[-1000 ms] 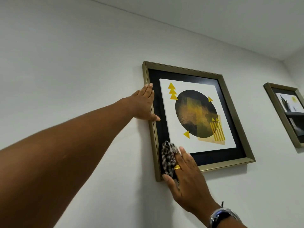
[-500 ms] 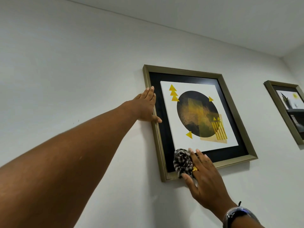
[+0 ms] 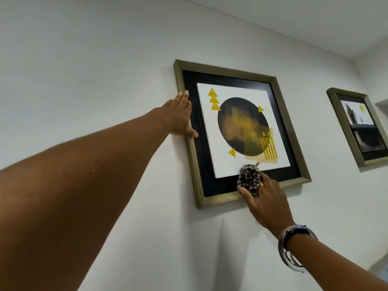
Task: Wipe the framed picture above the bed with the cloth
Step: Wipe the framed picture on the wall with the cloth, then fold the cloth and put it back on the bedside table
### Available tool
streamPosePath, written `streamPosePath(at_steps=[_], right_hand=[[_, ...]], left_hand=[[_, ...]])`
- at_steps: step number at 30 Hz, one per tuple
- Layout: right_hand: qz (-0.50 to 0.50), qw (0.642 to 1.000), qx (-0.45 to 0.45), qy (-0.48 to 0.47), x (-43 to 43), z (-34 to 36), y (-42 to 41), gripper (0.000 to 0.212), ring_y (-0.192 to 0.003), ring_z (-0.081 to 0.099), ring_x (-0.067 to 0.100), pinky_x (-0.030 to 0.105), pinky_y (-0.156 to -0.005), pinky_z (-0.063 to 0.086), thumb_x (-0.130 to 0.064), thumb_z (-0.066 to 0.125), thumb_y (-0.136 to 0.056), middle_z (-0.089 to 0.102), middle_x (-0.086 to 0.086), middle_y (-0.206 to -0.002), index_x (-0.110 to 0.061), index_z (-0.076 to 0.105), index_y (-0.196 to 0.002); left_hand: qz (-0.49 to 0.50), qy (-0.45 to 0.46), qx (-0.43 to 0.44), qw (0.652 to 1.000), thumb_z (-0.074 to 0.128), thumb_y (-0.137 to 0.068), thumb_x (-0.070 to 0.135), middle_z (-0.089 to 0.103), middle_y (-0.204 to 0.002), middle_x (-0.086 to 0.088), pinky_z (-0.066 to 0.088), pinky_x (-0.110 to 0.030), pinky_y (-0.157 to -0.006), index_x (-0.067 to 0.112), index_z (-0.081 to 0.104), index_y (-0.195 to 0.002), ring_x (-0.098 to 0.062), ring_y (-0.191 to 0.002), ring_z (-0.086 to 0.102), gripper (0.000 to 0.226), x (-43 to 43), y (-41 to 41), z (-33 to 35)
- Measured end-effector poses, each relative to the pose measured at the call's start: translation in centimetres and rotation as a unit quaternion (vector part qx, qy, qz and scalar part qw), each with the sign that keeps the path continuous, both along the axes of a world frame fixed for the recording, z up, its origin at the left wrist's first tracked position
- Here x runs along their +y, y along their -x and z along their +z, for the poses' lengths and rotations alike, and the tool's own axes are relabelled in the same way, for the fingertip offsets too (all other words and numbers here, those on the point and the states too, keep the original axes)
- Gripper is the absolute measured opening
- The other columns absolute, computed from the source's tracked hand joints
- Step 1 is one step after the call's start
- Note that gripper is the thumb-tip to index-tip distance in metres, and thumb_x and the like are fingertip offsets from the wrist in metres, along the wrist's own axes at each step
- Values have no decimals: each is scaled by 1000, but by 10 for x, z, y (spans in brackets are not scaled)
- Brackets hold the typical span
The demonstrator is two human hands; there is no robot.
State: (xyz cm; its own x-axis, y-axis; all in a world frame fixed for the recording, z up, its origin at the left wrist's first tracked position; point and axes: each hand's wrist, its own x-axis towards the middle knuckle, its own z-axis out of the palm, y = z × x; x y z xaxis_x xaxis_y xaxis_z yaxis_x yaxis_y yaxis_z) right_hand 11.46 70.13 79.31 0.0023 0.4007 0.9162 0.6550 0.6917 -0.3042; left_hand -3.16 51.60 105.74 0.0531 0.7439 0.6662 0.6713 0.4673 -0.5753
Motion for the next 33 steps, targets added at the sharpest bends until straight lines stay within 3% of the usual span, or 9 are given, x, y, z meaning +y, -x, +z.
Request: streamPosePath(at_steps=[5, 8, 11, 14, 18, 22, 25, 28, 33], right_hand=[[49, 996, 47, 55, -26, -8, 15, 60, -109, 43, 38, 45, -95, 39, -60, 53, -83, 49, 18, -117, -10, 55, -117], [151, 980, 96, 88, -52, -12, 21, 41, -102, 50, 39, 46, -95, 41, -35, 67, -83, 52, 26, -106, 3, 60, -95], [332, 905, 209, 161, -103, -36, 22, 37, -71, 52, 26, 38, -71, 47, -39, 70, -79, 54, 18, -87, -4, 56, -76], [462, 800, 277, 265, -173, -82, 32, 33, -48, 42, 17, 30, -46, 34, -45, 71, -72, 46, 4, -57, -18, 53, -66], [564, 664, 287, 398, -263, -172, 61, 30, -69, 66, 17, 30, -60, 52, -41, 55, -87, 71, 3, -76, -19, 74, -83], [567, 526, 297, 561, -363, -280, 93, 42, -87, 73, 17, 31, -74, 60, -34, 41, -97, 78, 6, -91, -15, 78, -89], [482, 540, 222, 653, -422, -363, 107, 34, -89, 73, 18, 31, -82, 56, -27, 46, -97, 77, 9, -94, -11, 75, -91], [431, 550, 134, 703, -471, -447, 104, 21, -84, 74, 15, 21, -67, 57, -16, 51, -95, 78, 3, -89, -12, 72, -98], [334, 472, 58, 814, -524, -573, 82, 17, -94, 65, 32, 45, -84, 52, -12, 57, -92, 68, 21, -109, -7, 68, -102]], left_hand=[[-67, -41, -5, 997, 54, -89, 54, -13, -161, -20, 5, -44, -123, 3, -5, -152, -32, -150, -9, 101, -15, -11, -47], [-174, -60, -39, 982, 59, -87, 48, -4, -163, -18, 9, -42, -123, 6, 4, -154, -31, -151, -1, 95, -37, -19, -97], [-296, -104, -142, 939, 58, -87, 47, 21, -160, -15, 22, -38, -117, 10, 24, -150, -30, -147, 23, 81, -70, -22, -166], [-371, -154, -330, 854, 58, -83, 55, 56, -138, -6, 43, -31, -95, 19, 45, -137, -23, -120, 57, 66, -110, -12, -264], [-305, -73, -671, 672, 58, -76, 68, 64, -106, 11, 52, -22, -76, 27, 51, -128, -6, -93, 65, 66, -170, 16, -402], [-196, -17, -892, 407, 61, -73, 70, 74, -103, 2, 53, -30, -85, 22, 64, -108, -13, -97, 69, 60, -240, 44, -539], [-138, -92, -953, 251, 72, -64, 68, 76, -106, -5, 54, -40, -94, 15, 70, -110, -22, -104, 70, 69, -298, 49, -635], [-57, -165, -975, 140, 79, -54, 61, 76, -107, -7, 55, -36, -90, 15, 73, -109, -21, -103, 70, 72, -357, 42, -725], [49, -213, -975, -42, 58, -91, 39, 74, -111, -13, 54, -33, -83, 8, 72, -110, -23, -96, 72, 39, -441, 28, -856]])
